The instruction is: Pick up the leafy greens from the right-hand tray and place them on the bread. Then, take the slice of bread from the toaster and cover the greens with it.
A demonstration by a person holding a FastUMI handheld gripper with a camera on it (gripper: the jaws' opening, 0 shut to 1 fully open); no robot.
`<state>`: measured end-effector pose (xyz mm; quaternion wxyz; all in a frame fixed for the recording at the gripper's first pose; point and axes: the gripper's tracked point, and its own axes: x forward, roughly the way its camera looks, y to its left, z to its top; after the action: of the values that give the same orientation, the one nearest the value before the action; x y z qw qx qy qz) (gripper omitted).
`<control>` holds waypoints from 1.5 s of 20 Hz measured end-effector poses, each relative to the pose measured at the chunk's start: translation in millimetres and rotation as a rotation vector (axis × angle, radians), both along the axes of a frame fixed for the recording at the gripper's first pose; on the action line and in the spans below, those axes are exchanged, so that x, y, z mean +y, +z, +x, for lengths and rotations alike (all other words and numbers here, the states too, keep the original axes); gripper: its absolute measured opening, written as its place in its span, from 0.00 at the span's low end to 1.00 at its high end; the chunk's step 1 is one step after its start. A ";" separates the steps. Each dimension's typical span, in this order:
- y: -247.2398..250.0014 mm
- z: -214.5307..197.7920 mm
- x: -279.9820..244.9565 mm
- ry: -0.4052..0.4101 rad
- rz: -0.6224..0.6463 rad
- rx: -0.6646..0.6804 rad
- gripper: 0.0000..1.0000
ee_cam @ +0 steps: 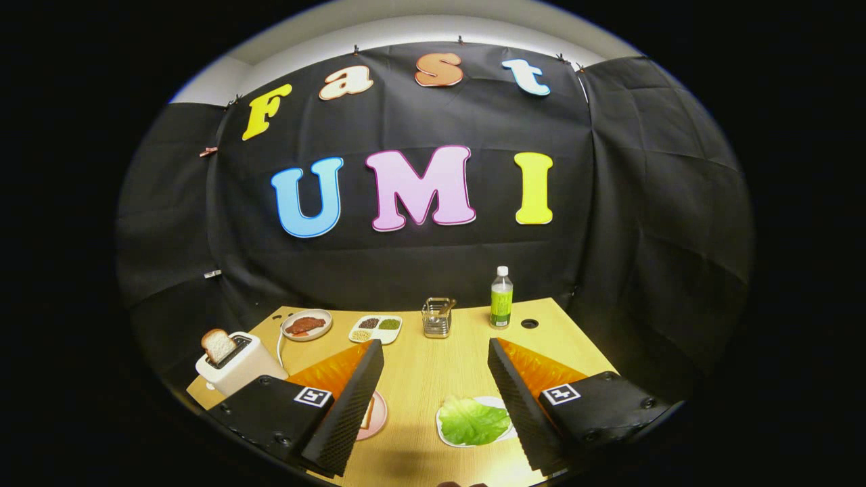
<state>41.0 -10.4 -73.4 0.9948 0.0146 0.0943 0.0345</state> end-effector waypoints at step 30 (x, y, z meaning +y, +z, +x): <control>-284.8 70.6 -52.1 0.059 -0.071 0.549 0.98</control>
<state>111.5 -62.5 -358.2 0.9306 -0.0143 0.3617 0.0548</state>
